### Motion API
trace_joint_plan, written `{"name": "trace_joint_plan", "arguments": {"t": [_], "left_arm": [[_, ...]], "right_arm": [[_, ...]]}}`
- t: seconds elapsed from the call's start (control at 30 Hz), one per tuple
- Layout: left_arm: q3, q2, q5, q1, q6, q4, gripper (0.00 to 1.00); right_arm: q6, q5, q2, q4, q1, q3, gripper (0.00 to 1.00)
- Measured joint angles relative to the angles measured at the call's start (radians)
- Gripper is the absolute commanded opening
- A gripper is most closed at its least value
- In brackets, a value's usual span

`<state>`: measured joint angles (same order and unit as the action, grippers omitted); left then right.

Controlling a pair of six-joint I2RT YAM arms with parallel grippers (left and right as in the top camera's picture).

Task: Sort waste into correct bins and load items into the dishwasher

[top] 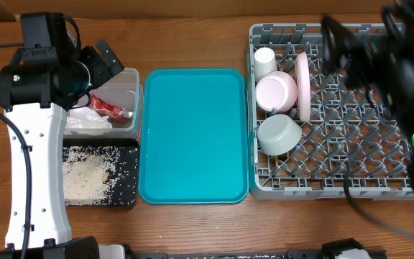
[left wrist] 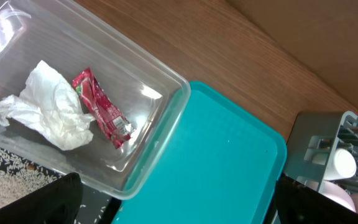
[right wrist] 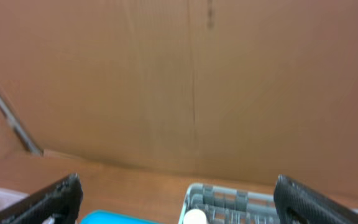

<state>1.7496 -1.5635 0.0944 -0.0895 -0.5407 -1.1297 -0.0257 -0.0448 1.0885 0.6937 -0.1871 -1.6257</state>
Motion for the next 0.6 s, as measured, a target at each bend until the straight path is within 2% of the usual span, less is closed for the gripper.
{"name": "trace_joint_plan", "arguments": {"t": [0.3,0.47,0.6], "left_arm": [[0.000,0.000,0.002,0.000,0.000,0.000,1.00],[0.000,0.000,0.003,0.000,0.000,0.000,1.00],[0.000,0.000,0.003,0.000,0.000,0.000,1.00]], "right_arm": [[-0.019,-0.003,-0.453,-0.391,0.070,0.823,1.00],[-0.111,-0.003,-0.665,-0.563,0.115,1.164,1.00],[-0.167,-0.003,-0.805,-0.669,0.142,1.357,1.00]]}}
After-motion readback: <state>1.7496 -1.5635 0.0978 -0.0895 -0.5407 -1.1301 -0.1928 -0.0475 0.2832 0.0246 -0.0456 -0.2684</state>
